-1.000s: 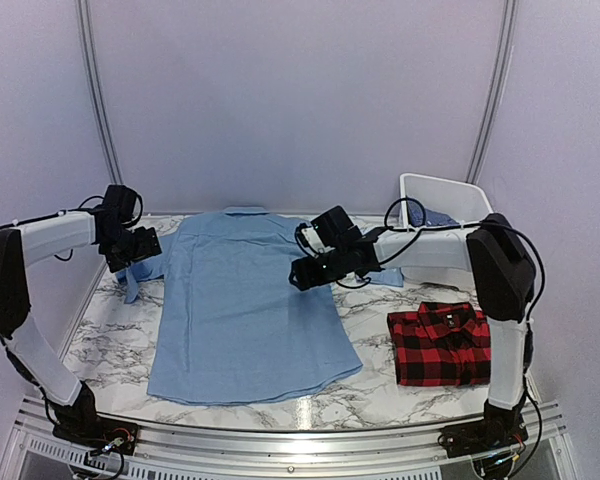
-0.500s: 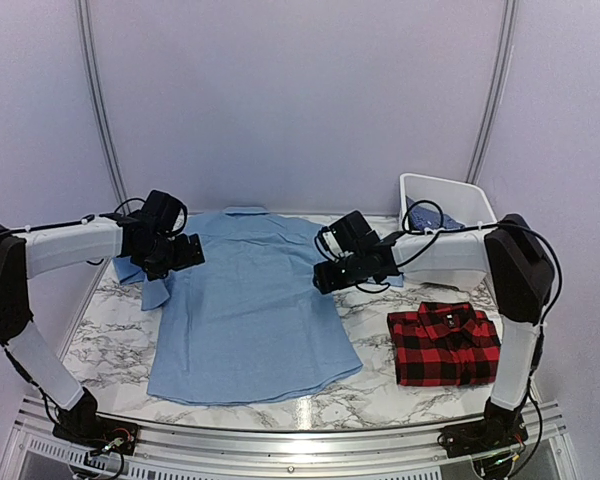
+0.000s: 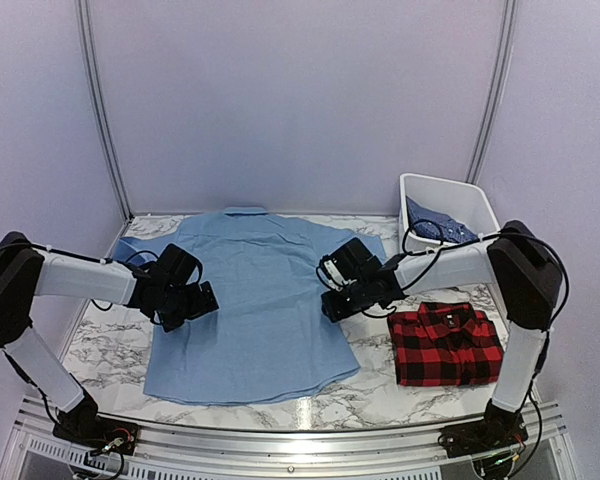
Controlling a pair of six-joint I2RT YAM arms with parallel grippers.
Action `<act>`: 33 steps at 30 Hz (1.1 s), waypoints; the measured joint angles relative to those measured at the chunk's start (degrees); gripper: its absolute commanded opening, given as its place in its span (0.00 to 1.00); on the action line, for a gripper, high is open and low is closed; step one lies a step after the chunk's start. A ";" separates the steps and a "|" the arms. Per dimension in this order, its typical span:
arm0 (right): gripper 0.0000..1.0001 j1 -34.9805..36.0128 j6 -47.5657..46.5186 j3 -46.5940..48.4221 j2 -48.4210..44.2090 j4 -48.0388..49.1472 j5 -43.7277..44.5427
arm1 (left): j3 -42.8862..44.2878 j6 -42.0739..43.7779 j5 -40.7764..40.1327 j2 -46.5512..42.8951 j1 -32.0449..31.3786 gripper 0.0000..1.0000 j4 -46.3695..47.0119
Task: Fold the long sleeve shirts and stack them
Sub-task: Move the flattened shirt to the center of the board.
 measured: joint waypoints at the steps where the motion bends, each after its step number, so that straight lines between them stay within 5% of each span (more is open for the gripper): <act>1: 0.48 0.79 0.00 -0.46 -0.24 -0.02 0.04 | -1.07 -0.48 -0.17 -0.68 0.00 0.99 1.29; 7: 0.47 6.73 0.79 -4.02 -1.53 0.50 0.61 | -6.78 -1.09 -0.28 -4.76 1.75 0.99 5.53; 13: 0.47 14.10 4.04 -4.72 -1.73 0.96 1.11 | -10.71 2.71 0.37 -9.92 10.47 0.99 3.58; 19: 0.57 18.16 6.29 4.13 0.87 -3.69 -1.14 | -9.79 9.44 2.16 -11.10 17.88 0.99 -2.49; 24: 0.61 11.76 6.84 11.04 -0.26 -7.63 0.24 | -6.16 13.84 4.94 -11.30 15.76 0.99 -6.27; 33: 0.61 -11.78 6.49 10.67 -2.75 -10.67 6.36 | 4.42 16.96 6.80 -11.04 5.55 0.99 -6.93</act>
